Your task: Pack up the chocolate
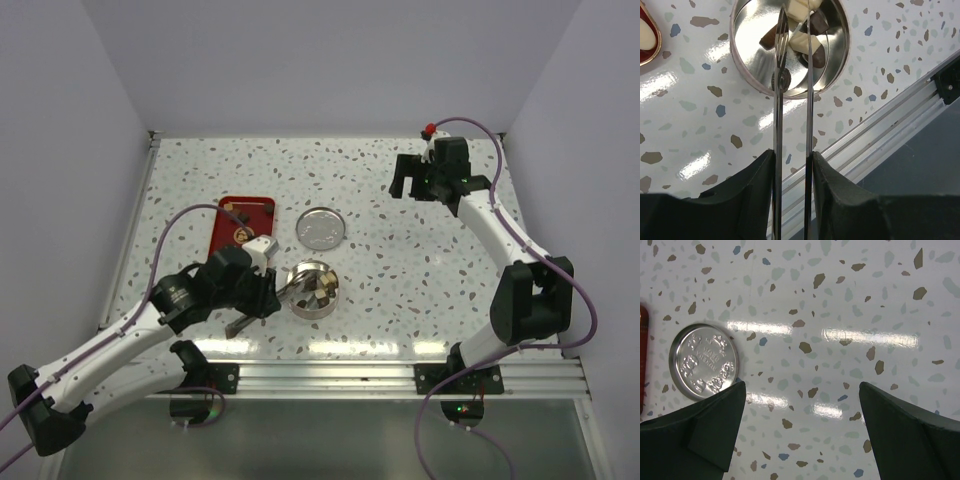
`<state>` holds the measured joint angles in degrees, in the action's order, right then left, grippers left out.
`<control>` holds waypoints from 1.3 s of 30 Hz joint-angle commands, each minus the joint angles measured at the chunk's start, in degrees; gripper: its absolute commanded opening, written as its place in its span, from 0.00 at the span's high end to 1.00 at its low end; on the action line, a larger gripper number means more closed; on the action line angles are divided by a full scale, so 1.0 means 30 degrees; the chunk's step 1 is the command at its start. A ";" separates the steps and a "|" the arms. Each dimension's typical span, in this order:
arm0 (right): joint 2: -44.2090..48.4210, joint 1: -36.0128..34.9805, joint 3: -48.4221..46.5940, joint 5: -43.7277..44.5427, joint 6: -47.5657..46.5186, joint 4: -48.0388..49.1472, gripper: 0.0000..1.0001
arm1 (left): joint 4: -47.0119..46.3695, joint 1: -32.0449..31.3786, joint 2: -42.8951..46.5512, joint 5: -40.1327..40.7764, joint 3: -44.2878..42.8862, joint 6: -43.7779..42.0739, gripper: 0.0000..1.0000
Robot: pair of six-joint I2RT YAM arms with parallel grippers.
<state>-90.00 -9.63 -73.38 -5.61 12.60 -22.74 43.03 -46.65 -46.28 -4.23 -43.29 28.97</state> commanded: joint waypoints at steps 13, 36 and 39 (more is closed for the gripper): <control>0.0321 0.0075 -0.0411 -0.0445 -0.0040 0.0081 0.01 | -0.0015 0.0256 -0.3085 0.7502 -0.4819 -0.0369 0.60; 0.0701 0.0046 -0.0411 -0.0358 -0.0861 -0.0329 0.01 | -0.4027 0.7787 -0.7775 0.7358 -0.3238 -0.2303 0.58; 0.0643 0.0045 -0.0411 -0.0474 -0.0919 -0.0300 0.01 | -0.4117 0.8080 -0.8329 0.7357 -0.3266 -0.2450 0.57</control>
<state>-90.00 -9.63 -73.38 -5.69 10.90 -23.27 34.35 -23.38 -70.41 16.80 -52.80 22.92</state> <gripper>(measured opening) 0.986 0.426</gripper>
